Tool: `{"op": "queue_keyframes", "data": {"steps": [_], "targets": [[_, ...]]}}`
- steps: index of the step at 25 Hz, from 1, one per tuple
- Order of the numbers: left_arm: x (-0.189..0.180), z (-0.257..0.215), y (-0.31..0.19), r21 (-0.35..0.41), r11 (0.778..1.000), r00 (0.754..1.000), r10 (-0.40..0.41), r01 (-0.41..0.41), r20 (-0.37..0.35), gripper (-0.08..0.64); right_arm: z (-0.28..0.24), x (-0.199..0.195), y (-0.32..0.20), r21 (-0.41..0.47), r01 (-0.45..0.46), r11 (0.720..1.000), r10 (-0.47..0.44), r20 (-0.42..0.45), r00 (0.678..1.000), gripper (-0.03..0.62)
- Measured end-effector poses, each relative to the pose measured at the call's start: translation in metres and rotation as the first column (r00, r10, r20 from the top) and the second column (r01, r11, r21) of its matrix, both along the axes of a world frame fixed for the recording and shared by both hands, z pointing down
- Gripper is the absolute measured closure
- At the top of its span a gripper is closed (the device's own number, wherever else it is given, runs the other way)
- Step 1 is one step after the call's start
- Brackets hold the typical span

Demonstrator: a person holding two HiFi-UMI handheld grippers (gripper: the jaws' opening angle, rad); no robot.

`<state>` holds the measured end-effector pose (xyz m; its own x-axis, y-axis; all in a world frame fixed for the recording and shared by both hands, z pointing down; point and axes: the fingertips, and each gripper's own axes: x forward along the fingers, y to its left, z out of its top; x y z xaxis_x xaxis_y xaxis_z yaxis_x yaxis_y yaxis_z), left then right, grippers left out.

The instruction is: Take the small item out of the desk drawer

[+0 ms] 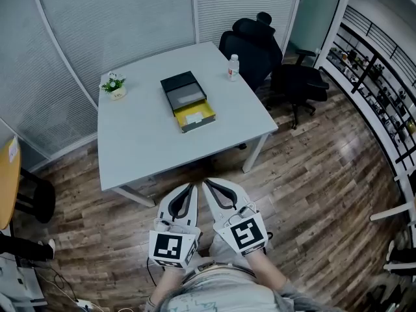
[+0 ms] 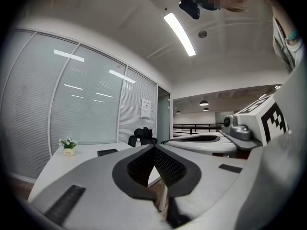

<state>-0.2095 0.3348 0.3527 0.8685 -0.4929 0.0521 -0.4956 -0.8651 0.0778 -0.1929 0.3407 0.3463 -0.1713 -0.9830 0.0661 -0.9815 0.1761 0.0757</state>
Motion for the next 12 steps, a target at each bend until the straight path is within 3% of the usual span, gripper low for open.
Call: {"op": "queue_keyframes", "data": {"steps": [12], "targets": [[0.014,0.005,-0.032,0.016,0.998,0.998,-0.064,0.063,0.016,0.562,0.009,0.015,-0.029,-0.015,0.073,0.997,-0.073,0.001,0.997,0.589]]}}
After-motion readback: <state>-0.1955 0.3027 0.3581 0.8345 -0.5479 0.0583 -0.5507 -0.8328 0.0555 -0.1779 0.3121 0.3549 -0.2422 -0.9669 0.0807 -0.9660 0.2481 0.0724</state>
